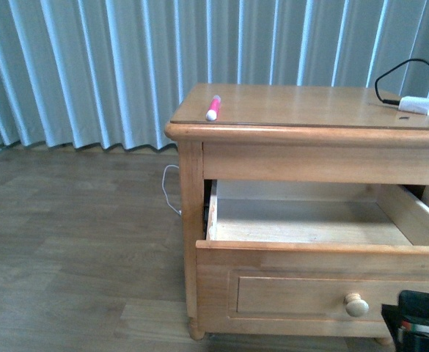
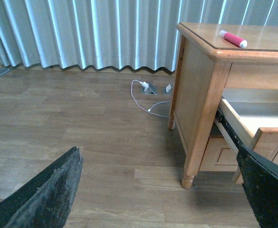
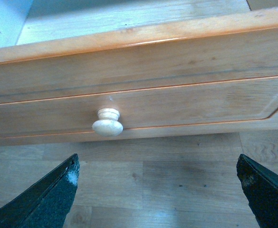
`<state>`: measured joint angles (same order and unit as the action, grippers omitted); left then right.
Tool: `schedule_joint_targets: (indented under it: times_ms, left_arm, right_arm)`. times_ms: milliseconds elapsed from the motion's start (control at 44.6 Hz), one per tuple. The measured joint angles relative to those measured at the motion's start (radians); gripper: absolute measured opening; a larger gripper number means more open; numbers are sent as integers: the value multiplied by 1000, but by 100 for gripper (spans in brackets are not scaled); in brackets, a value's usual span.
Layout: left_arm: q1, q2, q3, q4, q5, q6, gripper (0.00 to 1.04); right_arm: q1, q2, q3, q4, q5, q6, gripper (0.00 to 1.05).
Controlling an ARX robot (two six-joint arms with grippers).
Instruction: Place pink marker in drawer with both arms
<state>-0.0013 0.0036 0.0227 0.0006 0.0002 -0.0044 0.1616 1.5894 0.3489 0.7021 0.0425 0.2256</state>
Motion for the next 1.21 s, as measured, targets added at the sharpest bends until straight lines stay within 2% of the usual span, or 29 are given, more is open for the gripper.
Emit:
schedule_joint_targets:
  times_ms: [134, 448, 538, 605, 829, 851, 963, 1030, 1097, 1209]
  left_arm:
    - [0, 0, 0, 0, 0, 0, 98]
    - [0, 0, 0, 0, 0, 0, 98]
    - [0, 0, 0, 0, 0, 0, 99]
    - [0, 0, 0, 0, 0, 0, 98]
    - [0, 0, 0, 0, 0, 0, 98]
    - [-13, 6, 2, -5, -38, -6, 98]
    - [-150, 95, 6, -26, -388, -53, 98]
    - [-228, 168, 19, -1, -512, -60, 98]
    - [-296, 251, 50, 58, -586, -62, 98]
    - [-372, 467, 159, 198, -587, -61, 98]
  right_arm:
    - [-30, -211, -26, -157, -42, 0, 96]
    - [-118, -778, 3, -662, -154, -1, 96]
    - [-112, -850, 16, -732, -174, -3, 96]
    - [-103, -871, 19, -758, -148, -3, 96]
    - [-98, -875, 19, -767, -133, -3, 96]
    - [-98, -875, 19, -767, -133, -3, 96]
    - [-98, -876, 19, -768, -132, -3, 96]
    - [-97, -876, 19, -768, -132, -3, 96]
    - [-97, -876, 19, -768, -132, -3, 96]
    - [-97, -877, 19, -768, -131, -3, 96]
